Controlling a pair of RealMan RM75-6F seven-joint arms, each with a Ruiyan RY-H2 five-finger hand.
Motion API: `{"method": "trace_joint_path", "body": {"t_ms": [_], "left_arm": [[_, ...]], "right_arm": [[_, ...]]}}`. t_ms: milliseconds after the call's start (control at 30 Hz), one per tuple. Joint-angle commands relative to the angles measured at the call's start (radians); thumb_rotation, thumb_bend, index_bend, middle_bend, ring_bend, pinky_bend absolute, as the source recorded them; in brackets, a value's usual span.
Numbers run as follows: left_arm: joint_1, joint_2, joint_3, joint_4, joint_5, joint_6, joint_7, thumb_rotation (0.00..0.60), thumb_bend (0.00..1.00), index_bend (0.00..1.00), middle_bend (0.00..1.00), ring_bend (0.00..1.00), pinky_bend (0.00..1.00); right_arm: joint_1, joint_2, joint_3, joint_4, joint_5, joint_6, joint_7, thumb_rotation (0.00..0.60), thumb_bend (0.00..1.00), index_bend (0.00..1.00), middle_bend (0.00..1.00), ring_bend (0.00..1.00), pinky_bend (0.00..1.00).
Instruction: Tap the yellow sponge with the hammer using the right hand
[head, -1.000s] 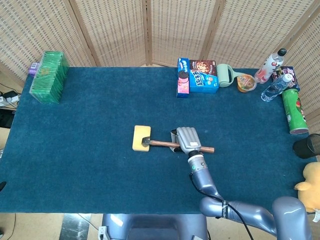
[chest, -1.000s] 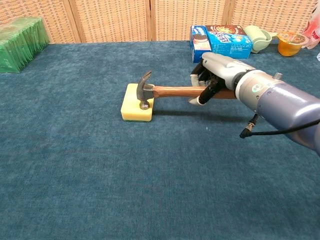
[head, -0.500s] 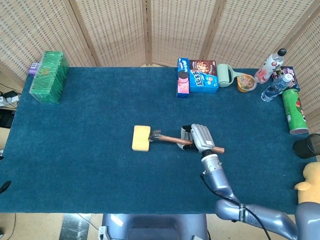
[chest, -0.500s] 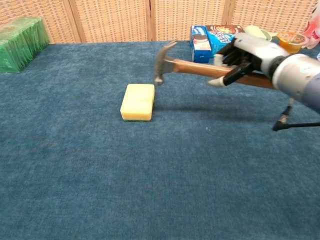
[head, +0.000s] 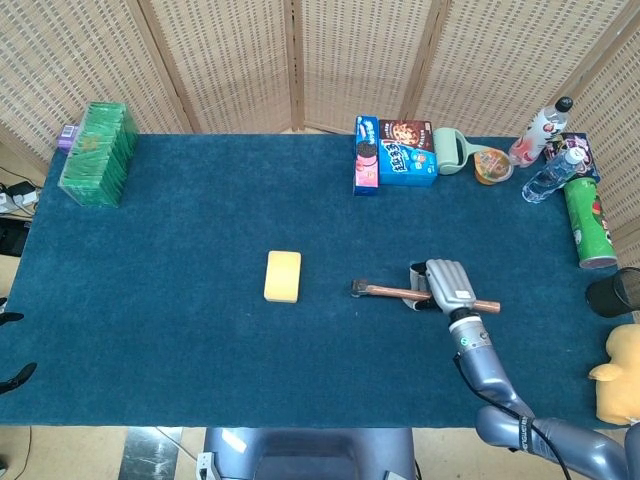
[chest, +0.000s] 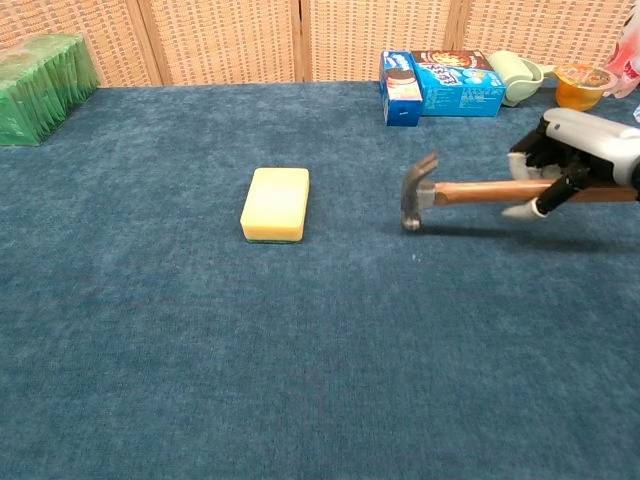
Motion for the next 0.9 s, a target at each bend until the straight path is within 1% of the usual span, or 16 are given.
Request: {"method": "trace_joint_path", "body": {"t_ms": [33, 100, 133, 200, 233, 300, 400, 500, 633, 700, 733, 767, 800, 833, 867, 900], "left_arm": [[0.001, 0.002, 0.002, -0.012, 0.006, 0.006, 0.011, 0.6, 0.21, 0.28, 0.16, 0.06, 0.1], [0.003, 0.004, 0.002, -0.018, 0.007, 0.01, 0.018, 0.6, 0.21, 0.28, 0.16, 0.06, 0.1], [0.004, 0.004, 0.003, -0.021, 0.008, 0.012, 0.02, 0.6, 0.21, 0.28, 0.16, 0.06, 0.1], [0.005, 0.004, 0.004, -0.025, 0.009, 0.013, 0.024, 0.6, 0.21, 0.28, 0.16, 0.06, 0.1], [0.005, 0.004, 0.005, -0.027, 0.01, 0.013, 0.026, 0.6, 0.21, 0.28, 0.16, 0.06, 0.1], [0.006, 0.003, 0.006, -0.029, 0.01, 0.015, 0.028, 0.6, 0.21, 0.29, 0.16, 0.06, 0.1], [0.007, 0.003, 0.007, -0.032, 0.012, 0.016, 0.031, 0.6, 0.21, 0.28, 0.16, 0.06, 0.1], [0.008, 0.002, 0.007, -0.036, 0.016, 0.02, 0.037, 0.6, 0.21, 0.28, 0.16, 0.06, 0.1], [0.009, -0.003, 0.008, -0.042, 0.021, 0.025, 0.044, 0.6, 0.21, 0.28, 0.16, 0.06, 0.1], [0.009, -0.008, 0.009, -0.042, 0.023, 0.026, 0.048, 0.6, 0.21, 0.28, 0.16, 0.06, 0.1], [0.009, -0.009, 0.01, -0.043, 0.023, 0.026, 0.05, 0.6, 0.21, 0.28, 0.16, 0.06, 0.1], [0.01, -0.012, 0.01, -0.042, 0.023, 0.026, 0.051, 0.6, 0.21, 0.28, 0.16, 0.06, 0.1], [0.01, -0.017, 0.01, -0.04, 0.023, 0.027, 0.052, 0.6, 0.21, 0.28, 0.16, 0.06, 0.1], [0.01, -0.02, 0.009, -0.037, 0.023, 0.028, 0.052, 0.6, 0.21, 0.28, 0.16, 0.06, 0.1], [0.01, -0.025, 0.009, -0.034, 0.022, 0.028, 0.051, 0.6, 0.21, 0.29, 0.16, 0.06, 0.1], [0.012, -0.033, 0.009, -0.027, 0.021, 0.03, 0.046, 0.6, 0.21, 0.29, 0.16, 0.06, 0.1]], "right_arm": [[-0.002, 0.013, -0.012, 0.008, -0.002, -0.024, 0.0, 0.6, 0.23, 0.69, 0.79, 0.82, 0.68], [-0.004, 0.021, -0.017, 0.008, -0.005, -0.031, 0.002, 0.6, 0.23, 0.58, 0.68, 0.69, 0.57], [-0.007, 0.024, -0.018, 0.011, -0.01, -0.028, 0.002, 0.6, 0.23, 0.55, 0.65, 0.65, 0.54], [-0.012, 0.03, -0.023, 0.014, -0.019, -0.027, 0.008, 0.6, 0.23, 0.44, 0.55, 0.54, 0.46], [-0.015, 0.032, -0.024, 0.016, -0.023, -0.024, 0.013, 0.6, 0.23, 0.41, 0.52, 0.5, 0.43], [-0.022, 0.04, -0.026, 0.018, -0.033, -0.019, 0.024, 0.6, 0.23, 0.29, 0.41, 0.4, 0.34], [-0.031, 0.049, -0.027, 0.016, -0.049, -0.006, 0.041, 0.6, 0.2, 0.18, 0.3, 0.29, 0.25], [-0.047, 0.071, -0.026, 0.004, -0.072, 0.024, 0.059, 0.6, 0.17, 0.13, 0.27, 0.25, 0.23], [-0.075, 0.116, -0.031, -0.032, -0.105, 0.061, 0.091, 0.6, 0.15, 0.13, 0.27, 0.25, 0.23], [-0.094, 0.135, -0.027, -0.056, -0.122, 0.093, 0.126, 0.6, 0.15, 0.14, 0.28, 0.25, 0.23], [-0.102, 0.139, -0.025, -0.063, -0.13, 0.109, 0.14, 0.6, 0.16, 0.19, 0.3, 0.27, 0.25], [-0.116, 0.141, -0.02, -0.07, -0.139, 0.14, 0.157, 0.6, 0.17, 0.27, 0.35, 0.32, 0.27], [-0.131, 0.142, -0.02, -0.072, -0.157, 0.178, 0.166, 0.6, 0.19, 0.37, 0.41, 0.38, 0.3], [-0.142, 0.142, -0.022, -0.071, -0.17, 0.202, 0.168, 0.6, 0.21, 0.44, 0.45, 0.43, 0.33], [-0.155, 0.144, -0.024, -0.068, -0.18, 0.231, 0.161, 0.6, 0.23, 0.52, 0.51, 0.5, 0.37], [-0.171, 0.146, -0.029, -0.067, -0.194, 0.264, 0.154, 0.6, 0.25, 0.56, 0.55, 0.54, 0.4]]}}
